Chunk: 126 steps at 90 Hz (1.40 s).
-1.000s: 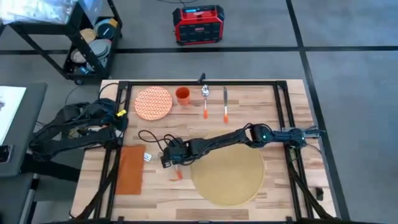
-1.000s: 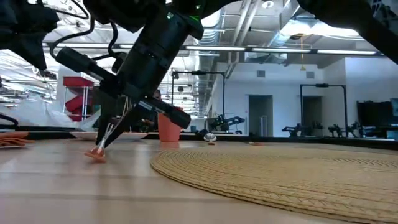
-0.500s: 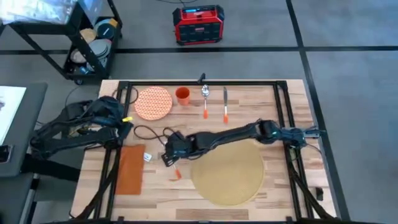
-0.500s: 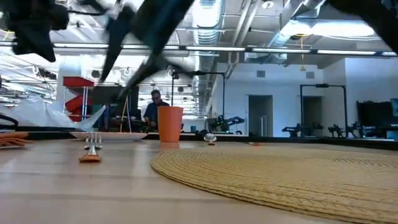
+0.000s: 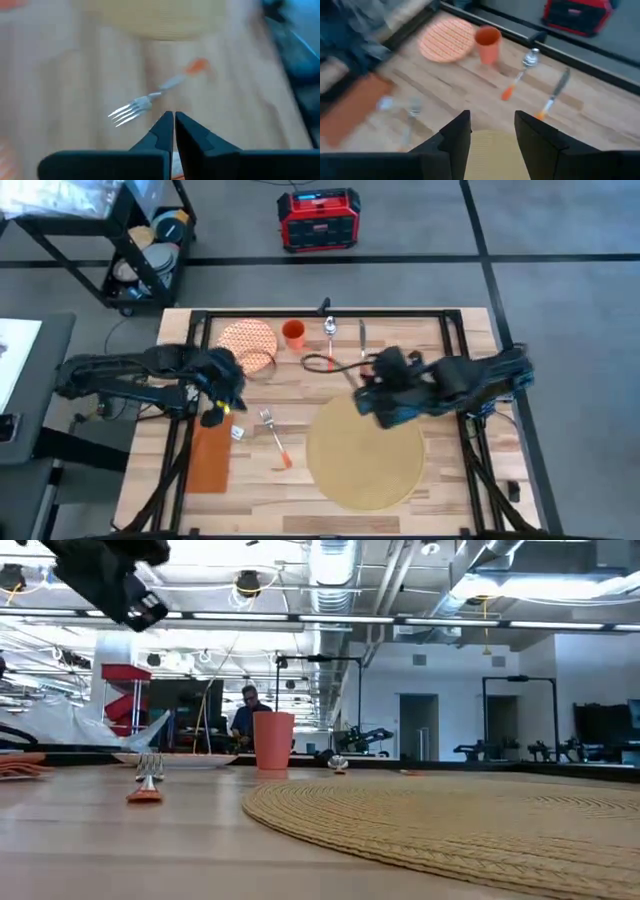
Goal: Set table place
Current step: Put the orange fork on the orange table napkin
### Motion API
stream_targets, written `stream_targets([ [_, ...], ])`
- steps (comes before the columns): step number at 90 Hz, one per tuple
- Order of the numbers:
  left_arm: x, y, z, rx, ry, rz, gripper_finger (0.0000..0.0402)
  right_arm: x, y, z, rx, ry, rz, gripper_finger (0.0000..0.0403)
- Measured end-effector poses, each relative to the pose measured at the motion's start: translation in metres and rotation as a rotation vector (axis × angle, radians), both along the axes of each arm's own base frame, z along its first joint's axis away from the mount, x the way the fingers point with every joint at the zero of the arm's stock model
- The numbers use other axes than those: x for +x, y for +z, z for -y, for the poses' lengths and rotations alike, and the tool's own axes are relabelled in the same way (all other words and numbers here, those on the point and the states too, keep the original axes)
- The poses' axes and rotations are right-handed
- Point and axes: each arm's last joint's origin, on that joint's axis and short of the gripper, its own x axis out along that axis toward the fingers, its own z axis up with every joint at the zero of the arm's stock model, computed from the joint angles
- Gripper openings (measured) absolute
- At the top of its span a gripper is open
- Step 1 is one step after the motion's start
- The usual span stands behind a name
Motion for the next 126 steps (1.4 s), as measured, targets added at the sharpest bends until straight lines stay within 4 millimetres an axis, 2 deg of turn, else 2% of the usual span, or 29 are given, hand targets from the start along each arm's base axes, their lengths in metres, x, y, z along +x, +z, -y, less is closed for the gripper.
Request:
stream_targets([
  [9, 0.020, -0.012, 0.020, 0.033, -0.158, -0.012, 0.0000, -0.022, 0.002, 0.001, -0.026, 0.000, 0.035, 0.0141],
  [21, 0.039, -0.030, 0.043, 0.121, -0.356, -0.055, 0.0000, -0.038, -0.006, 0.003, -0.020, -0.017, 0.032, 0.0142],
  [29, 0.052, -0.039, 0.051, 0.244, -0.430, -0.080, 0.0000, -0.044, -0.013, 0.002, 0.009, -0.032, 0.028, 0.0147],
  [38, 0.066, -0.047, 0.051, 0.345, -0.431, -0.123, 0.0000, -0.041, -0.025, -0.001, 0.004, -0.041, -0.002, 0.0156],
  [61, 0.105, -0.057, 0.046, 0.350, -0.447, -0.177, 0.0000, -0.034, -0.048, -0.009, 0.027, -0.046, -0.080, 0.0193],
  [82, 0.115, -0.076, 0.046, 0.302, -0.544, -0.261, 0.0000, -0.037, -0.047, -0.007, 0.035, -0.054, -0.072, 0.0212],
  [98, 0.120, -0.076, 0.044, 0.312, -0.521, -0.217, 0.0000, -0.037, -0.047, -0.008, 0.036, -0.050, -0.072, 0.0213],
  [106, 0.130, -0.073, 0.041, 0.388, -0.415, -0.145, 0.0000, -0.037, -0.047, -0.008, 0.042, -0.063, -0.060, 0.0213],
  [115, 0.139, -0.069, 0.041, 0.382, -0.268, -0.079, 0.0000, -0.037, -0.047, -0.008, 0.037, -0.064, -0.058, 0.0213],
  [126, 0.149, -0.064, 0.044, 0.374, -0.228, 0.031, 0.0000, -0.037, -0.047, -0.008, 0.036, -0.064, -0.058, 0.0212],
])
